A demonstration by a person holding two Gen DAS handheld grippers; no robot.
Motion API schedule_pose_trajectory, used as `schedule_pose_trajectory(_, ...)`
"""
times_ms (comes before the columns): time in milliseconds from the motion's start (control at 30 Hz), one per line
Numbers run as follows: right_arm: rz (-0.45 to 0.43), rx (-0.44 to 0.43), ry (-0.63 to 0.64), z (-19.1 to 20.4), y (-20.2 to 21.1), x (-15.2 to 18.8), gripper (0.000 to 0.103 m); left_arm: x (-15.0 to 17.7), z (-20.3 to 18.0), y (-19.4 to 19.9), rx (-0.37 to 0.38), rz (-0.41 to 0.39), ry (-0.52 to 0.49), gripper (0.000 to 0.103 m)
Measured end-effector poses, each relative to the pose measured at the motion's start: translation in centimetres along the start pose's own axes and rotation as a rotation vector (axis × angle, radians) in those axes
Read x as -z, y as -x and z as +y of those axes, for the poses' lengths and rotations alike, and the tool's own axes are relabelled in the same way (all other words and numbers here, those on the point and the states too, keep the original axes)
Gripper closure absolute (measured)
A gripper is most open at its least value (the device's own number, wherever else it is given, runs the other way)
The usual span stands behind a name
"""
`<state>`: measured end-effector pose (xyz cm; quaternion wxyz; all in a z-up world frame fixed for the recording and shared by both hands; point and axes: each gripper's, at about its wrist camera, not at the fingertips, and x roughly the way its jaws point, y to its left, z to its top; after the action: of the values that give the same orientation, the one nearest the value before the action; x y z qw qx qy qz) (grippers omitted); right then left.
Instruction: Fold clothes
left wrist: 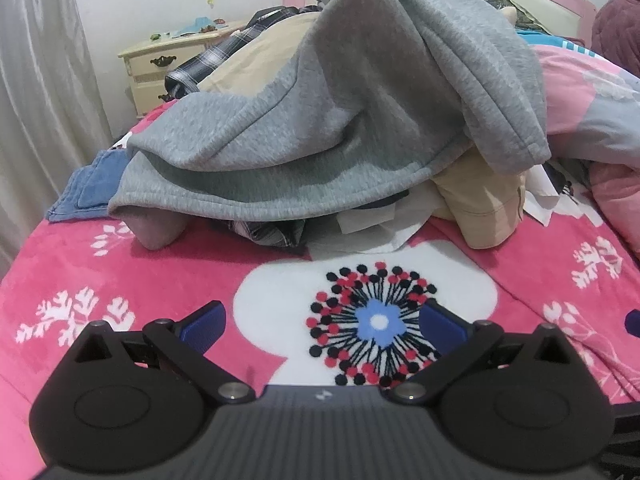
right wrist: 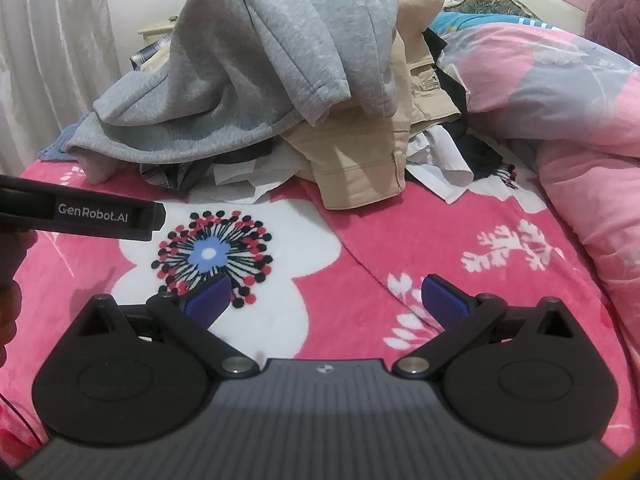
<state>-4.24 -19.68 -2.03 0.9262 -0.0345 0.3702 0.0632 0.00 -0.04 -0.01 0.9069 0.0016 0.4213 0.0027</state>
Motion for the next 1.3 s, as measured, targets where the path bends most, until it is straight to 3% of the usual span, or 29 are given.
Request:
schedule_pose_trajectory(133,-0.001,0.004,0.003,0.0,0.2,0.0,0.001,0.0,-0.1,0.0,-0.005,0.000,-0.001,0.000)
schedule_pose_trajectory(533,0.002,0.028,-0.034,-0.9,-0.2,-0.9,0.001,0.7,0.6,0.9,0.094,-0.041,0.070,0.000)
schedule_pose_trajectory(800,0.031,0.043,-0.055,-1.4,-0.6,-0.9,0.001,0.8,0.9,0.3,0.063,-0.001,0.124,0.000)
schedule_pose_trajectory(1300,0.062,0.055,-0.048,-1.4,-1.0,-0.6,0.001,0.9,0.4,-0.1,-0.035,-0.005,0.033,0.000)
